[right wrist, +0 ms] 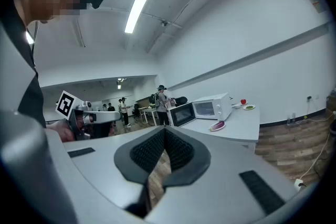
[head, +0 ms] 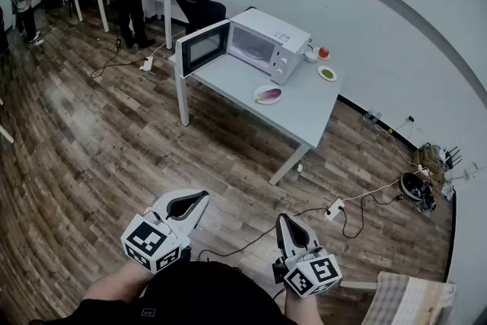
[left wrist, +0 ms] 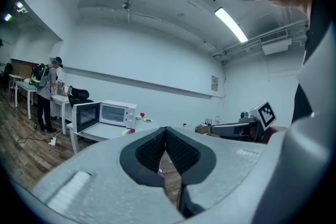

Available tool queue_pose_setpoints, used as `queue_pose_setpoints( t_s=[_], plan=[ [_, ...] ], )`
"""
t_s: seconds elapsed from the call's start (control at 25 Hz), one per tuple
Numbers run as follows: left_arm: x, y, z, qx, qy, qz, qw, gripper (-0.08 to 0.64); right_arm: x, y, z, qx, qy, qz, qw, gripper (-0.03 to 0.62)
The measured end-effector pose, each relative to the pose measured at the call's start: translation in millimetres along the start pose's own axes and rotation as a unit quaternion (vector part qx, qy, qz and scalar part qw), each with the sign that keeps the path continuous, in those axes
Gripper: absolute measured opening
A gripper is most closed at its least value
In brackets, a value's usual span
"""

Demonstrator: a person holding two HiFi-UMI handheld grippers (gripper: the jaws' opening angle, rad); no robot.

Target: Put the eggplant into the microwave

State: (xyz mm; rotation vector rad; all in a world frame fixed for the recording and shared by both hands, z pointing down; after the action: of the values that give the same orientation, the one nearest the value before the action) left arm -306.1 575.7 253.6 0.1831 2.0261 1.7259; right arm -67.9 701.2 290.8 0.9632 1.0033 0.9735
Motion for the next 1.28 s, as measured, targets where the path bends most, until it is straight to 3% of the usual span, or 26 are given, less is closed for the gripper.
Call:
queue_pose_setpoints(
  t_s=[0.4,0.96,1.28],
  plan=[
    [-14.6,-7.0,29.9,-0.002,0.003,0.002,1.0000,0.008,24.5,-1.6,18.4,0.001,-0.002,0.002,1.000,0.012],
    [-47.5,3.1,116.3,-0.008,-0.007,-0.004,0.9999,0.008,91.5,10.9,63.0,-0.005,-0.032,0.018,0.999,0.015],
    [-62.9,10.4,112.0,0.013,-0.011,0.004,0.9999,0.008,84.8,11.2,79.8,-0.007,-0.033,0.012,0.999,0.017]
  ],
)
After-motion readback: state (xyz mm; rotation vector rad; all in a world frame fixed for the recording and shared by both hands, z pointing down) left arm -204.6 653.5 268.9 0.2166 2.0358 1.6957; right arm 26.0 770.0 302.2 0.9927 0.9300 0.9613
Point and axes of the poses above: the fingertips, and each gripper's own axes: x backward along the fingers, z to its right, y out of its underside, the point moved 8 cm from there along x, backward along the fingers, and after that the axes turned 7 degrees about -z, right-handed, at the moved point
